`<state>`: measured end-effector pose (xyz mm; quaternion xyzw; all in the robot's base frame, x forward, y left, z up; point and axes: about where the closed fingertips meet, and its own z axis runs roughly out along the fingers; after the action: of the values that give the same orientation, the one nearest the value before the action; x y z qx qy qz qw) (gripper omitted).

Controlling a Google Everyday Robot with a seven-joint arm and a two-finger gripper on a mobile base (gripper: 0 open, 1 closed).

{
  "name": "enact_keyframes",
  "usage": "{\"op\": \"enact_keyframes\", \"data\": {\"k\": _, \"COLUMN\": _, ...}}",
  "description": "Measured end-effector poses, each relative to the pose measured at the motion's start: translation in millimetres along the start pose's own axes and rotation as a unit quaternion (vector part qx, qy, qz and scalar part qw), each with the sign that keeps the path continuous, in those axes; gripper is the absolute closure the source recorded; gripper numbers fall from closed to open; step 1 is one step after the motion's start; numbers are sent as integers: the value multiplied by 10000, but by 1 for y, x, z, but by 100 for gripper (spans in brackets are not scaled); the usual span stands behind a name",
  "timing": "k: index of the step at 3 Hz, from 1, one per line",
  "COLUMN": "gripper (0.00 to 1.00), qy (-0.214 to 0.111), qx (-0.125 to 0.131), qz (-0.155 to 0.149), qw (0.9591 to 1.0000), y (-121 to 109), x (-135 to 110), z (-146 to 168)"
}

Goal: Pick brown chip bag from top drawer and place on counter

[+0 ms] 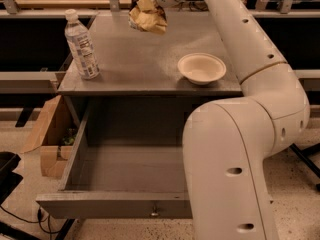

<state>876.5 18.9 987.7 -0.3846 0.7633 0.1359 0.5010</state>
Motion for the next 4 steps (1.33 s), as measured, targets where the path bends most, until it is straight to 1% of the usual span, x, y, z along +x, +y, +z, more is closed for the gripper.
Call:
{"op": "enact_keyframes", "data": {"k": 2, "gripper": 4, "qy": 0, "qx": -1, "qz": 0, "qw": 10000, "y": 0, "x": 0, "z": 0}}
{"op": "enact_keyframes", "data": {"k": 3, "gripper": 0, "qy": 0, "qx": -1, "qz": 0, "qw": 10000, "y": 0, "x": 0, "z": 0}}
{"op": "enact_keyframes", "data": {"k": 4, "gripper": 0, "qy": -97, "qx": 198, "qz": -53, "qw": 9997, "y": -8, "x": -19, "z": -27}}
